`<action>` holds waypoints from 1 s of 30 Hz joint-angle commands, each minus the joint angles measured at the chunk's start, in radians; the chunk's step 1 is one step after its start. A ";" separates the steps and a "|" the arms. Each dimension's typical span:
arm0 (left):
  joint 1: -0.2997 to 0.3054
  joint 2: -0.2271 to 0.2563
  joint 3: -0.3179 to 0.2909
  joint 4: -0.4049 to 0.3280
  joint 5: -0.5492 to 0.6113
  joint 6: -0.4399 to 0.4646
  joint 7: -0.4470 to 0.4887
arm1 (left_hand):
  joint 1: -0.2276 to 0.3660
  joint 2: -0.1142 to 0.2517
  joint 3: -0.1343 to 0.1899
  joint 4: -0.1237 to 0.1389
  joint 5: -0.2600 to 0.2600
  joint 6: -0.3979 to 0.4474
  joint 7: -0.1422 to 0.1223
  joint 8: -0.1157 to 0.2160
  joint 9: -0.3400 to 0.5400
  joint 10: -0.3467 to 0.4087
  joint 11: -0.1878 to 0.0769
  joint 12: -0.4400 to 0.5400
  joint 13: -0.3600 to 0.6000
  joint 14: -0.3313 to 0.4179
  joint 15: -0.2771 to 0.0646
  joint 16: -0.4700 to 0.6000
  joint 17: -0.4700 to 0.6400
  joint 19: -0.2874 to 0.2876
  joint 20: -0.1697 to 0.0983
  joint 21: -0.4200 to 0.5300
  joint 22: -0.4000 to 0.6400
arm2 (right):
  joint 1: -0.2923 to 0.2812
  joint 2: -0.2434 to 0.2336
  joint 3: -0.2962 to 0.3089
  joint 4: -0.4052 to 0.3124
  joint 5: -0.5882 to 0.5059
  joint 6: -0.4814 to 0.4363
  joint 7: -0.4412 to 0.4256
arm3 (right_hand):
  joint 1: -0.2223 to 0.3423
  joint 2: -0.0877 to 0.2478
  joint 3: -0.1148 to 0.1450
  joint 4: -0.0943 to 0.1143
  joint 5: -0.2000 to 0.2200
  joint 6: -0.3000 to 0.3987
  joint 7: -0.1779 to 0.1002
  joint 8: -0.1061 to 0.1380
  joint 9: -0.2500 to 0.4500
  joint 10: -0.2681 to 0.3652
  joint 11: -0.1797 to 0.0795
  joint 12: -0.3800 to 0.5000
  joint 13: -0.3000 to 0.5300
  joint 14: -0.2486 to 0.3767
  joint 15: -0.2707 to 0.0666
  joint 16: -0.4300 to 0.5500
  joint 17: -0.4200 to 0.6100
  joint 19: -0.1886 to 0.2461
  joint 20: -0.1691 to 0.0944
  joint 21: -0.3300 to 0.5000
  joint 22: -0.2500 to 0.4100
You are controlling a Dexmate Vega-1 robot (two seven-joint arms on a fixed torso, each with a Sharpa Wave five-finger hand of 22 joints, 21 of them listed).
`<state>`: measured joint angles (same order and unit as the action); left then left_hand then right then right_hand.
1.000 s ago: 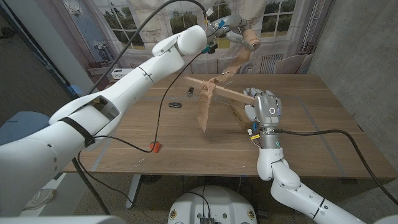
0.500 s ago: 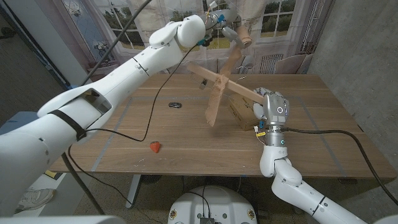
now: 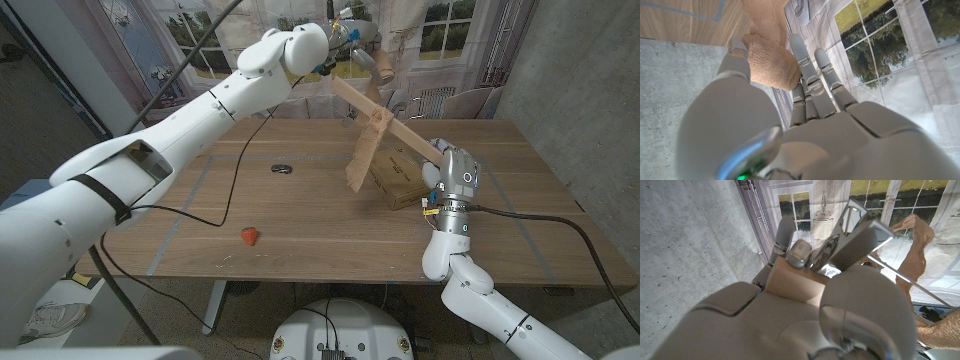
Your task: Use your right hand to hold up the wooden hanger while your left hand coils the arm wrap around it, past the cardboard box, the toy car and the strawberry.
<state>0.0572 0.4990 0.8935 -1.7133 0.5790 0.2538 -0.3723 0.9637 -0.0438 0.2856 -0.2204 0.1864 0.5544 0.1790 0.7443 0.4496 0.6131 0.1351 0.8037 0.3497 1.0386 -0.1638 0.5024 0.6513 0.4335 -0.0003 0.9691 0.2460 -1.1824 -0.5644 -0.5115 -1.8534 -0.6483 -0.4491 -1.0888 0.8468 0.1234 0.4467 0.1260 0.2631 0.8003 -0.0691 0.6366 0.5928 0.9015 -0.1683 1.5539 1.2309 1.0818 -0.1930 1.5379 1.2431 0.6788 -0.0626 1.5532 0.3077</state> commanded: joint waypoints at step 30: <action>0.117 0.073 -0.046 0.046 -0.157 -0.189 -0.099 | 0.035 0.084 0.258 0.072 0.452 0.409 -0.159 0.001 -0.003 0.401 -0.276 -0.017 0.437 0.016 -0.042 -0.016 0.013 -0.007 0.003 0.045 -0.022 | 0.009 0.251 0.187 0.104 -0.034 0.162 -0.028 | -0.025 0.042 0.015 -0.002 0.007 0.008 0.009 0.020 -0.007 0.009 -0.014 0.003 0.004 0.007 -0.019 0.037 0.006 0.010 -0.132 0.008 0.000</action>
<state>0.1412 0.5508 0.8558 -1.6605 0.4751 0.1194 -0.4428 0.9718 0.0267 0.4368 -0.2425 0.6203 0.8470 0.1002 0.7393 0.4409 0.7607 0.0719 0.7929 0.7881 1.0484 -0.1681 0.4910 0.6606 0.4228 -0.0001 1.0050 0.2228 -1.1764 -0.3798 -0.3675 -1.7744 -0.6448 -0.3123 -1.1160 0.8419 0.1285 0.4527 0.1237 0.2669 0.8002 -0.0690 0.6483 0.5827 0.9041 -0.1708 1.5530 1.2342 1.0818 -0.1930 1.5418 1.2432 0.6825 -0.0662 1.5570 0.3044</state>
